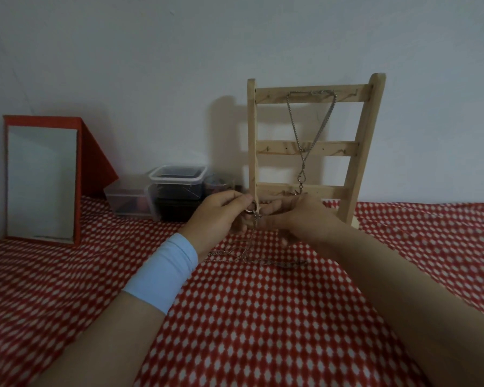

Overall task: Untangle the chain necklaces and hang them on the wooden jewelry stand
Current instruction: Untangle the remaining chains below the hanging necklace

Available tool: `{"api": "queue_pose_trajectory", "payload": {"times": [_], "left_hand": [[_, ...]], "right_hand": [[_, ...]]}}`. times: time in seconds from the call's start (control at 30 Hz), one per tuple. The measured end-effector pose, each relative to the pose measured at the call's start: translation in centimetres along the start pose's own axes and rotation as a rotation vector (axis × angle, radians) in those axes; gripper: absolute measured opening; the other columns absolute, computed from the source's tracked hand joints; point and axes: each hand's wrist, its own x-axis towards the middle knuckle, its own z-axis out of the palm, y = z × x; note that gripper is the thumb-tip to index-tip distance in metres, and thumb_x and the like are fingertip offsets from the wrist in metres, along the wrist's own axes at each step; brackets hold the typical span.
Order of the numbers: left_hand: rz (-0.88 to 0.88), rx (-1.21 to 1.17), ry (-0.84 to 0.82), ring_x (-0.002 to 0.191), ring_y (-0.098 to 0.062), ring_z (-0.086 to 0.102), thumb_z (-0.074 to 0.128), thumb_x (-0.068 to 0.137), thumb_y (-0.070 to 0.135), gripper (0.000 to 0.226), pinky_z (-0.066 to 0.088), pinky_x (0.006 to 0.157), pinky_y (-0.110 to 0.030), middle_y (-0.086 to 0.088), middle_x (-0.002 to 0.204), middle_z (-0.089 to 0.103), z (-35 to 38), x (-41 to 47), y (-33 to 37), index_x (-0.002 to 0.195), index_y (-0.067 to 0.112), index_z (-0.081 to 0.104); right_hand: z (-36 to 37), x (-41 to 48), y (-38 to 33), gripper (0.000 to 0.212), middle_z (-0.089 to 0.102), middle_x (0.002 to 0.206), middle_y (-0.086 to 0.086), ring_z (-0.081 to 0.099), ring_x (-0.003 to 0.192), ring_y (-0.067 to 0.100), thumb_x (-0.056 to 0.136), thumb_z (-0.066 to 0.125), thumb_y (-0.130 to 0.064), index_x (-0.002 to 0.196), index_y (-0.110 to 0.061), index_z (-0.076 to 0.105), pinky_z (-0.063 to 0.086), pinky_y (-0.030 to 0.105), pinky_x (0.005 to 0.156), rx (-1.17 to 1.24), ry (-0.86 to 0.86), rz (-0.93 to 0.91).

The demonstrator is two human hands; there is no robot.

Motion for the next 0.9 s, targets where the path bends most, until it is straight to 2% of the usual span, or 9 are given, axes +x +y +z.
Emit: {"api": "queue_pose_trajectory", "payload": {"times": [0.1, 0.17, 0.27, 0.4, 0.5, 0.67, 0.77, 0.83, 0.9], "left_hand": [[-0.115, -0.111, -0.077, 0.064, -0.019, 0.057, 0.051, 0.099, 0.02, 0.04, 0.048, 0.064, -0.032, -0.003, 0.064, 0.064, 0.1, 0.1, 0.0, 0.063, 0.02, 0.068], [-0.169, -0.099, -0.07, 0.064, -0.02, 0.058, 0.053, 0.098, 0.024, 0.042, 0.049, 0.064, -0.032, -0.003, 0.063, 0.063, 0.1, 0.1, 0.1, 0.06, 0.02, 0.068], [-0.215, 0.091, -0.072, 0.062, -0.018, 0.062, 0.057, 0.096, 0.036, 0.036, 0.057, 0.063, -0.032, -0.006, 0.067, 0.067, -0.4, 0.1, -0.1, 0.077, 0.009, 0.07], [-0.257, 0.162, -0.129, 0.063, -0.017, 0.065, 0.062, 0.094, 0.032, 0.028, 0.06, 0.068, -0.035, -0.007, 0.076, 0.07, -1.0, 0.2, -0.3, 0.091, 0.006, 0.069], [-0.178, 0.22, -0.102, 0.068, -0.016, 0.066, 0.067, 0.09, 0.035, 0.018, 0.057, 0.069, -0.035, -0.005, 0.082, 0.071, -1.3, 0.5, -0.5, 0.092, 0.017, 0.069], [-0.022, 0.363, -0.089, 0.064, 0.0, 0.066, 0.081, 0.078, 0.024, 0.016, 0.05, 0.061, -0.016, 0.006, 0.076, 0.073, -1.1, 0.4, -0.9, 0.091, 0.023, 0.071], [0.05, 0.422, -0.088, 0.074, 0.004, 0.067, 0.079, 0.079, 0.02, 0.016, 0.05, 0.071, -0.011, 0.01, 0.082, 0.073, -1.4, 0.6, -1.1, 0.094, 0.026, 0.073], [0.089, 0.47, -0.107, 0.081, 0.001, 0.068, 0.078, 0.081, 0.019, 0.02, 0.052, 0.079, -0.015, 0.009, 0.087, 0.072, -1.5, 0.6, -1.3, 0.099, 0.024, 0.072], [0.123, 0.523, -0.131, 0.085, 0.0, 0.066, 0.076, 0.083, 0.019, 0.022, 0.051, 0.083, -0.019, 0.008, 0.091, 0.071, -1.4, 0.7, -1.5, 0.102, 0.026, 0.068]], "right_hand": [[-0.2, 0.1, 0.3, 0.011, 0.073, 0.07, 0.003, 0.053, 0.049, 0.011, 0.084, 0.079, -0.01, 0.093, -0.003, 0.077, 0.053, 0.025, 0.049, -0.043, 0.021, -0.046], [-0.2, 0.0, 0.4, 0.004, 0.076, 0.076, 0.005, 0.057, 0.053, 0.012, 0.086, 0.077, -0.01, 0.088, -0.007, 0.078, 0.055, 0.026, 0.052, -0.079, 0.015, -0.108], [-0.1, -0.1, 0.3, 0.004, 0.077, 0.085, 0.009, 0.062, 0.057, 0.013, 0.088, 0.075, -0.008, 0.089, -0.011, 0.078, 0.057, 0.026, 0.055, -0.145, 0.022, -0.23], [0.3, 0.1, 0.7, 0.005, 0.077, 0.086, 0.005, 0.063, 0.056, 0.019, 0.087, 0.076, -0.008, 0.091, -0.012, 0.078, 0.059, 0.026, 0.054, -0.246, 0.032, -0.308], [0.4, 0.2, 0.9, 0.005, 0.077, 0.08, 0.006, 0.06, 0.054, 0.019, 0.088, 0.076, -0.011, 0.09, -0.015, 0.079, 0.058, 0.028, 0.055, -0.244, 0.049, -0.31], [0.6, 0.3, 1.0, 0.009, 0.076, 0.073, 0.007, 0.059, 0.053, 0.02, 0.091, 0.074, -0.017, 0.084, -0.021, 0.078, 0.057, 0.032, 0.055, -0.234, 0.038, -0.296], [0.5, 0.6, 1.1, 0.008, 0.075, 0.071, 0.001, 0.061, 0.054, 0.008, 0.092, 0.074, -0.022, 0.087, -0.019, 0.079, 0.059, 0.033, 0.06, -0.362, 0.056, -0.283], [0.4, 0.7, 1.1, 0.013, 0.075, 0.077, -0.005, 0.065, 0.06, -0.001, 0.092, 0.073, -0.031, 0.091, -0.021, 0.08, 0.06, 0.029, 0.068, -0.518, 0.052, -0.306], [0.3, 0.8, 1.2, 0.018, 0.076, 0.083, -0.006, 0.069, 0.072, 0.003, 0.093, 0.07, -0.037, 0.093, -0.023, 0.08, 0.061, 0.033, 0.076, -0.624, 0.009, -0.288]]}}
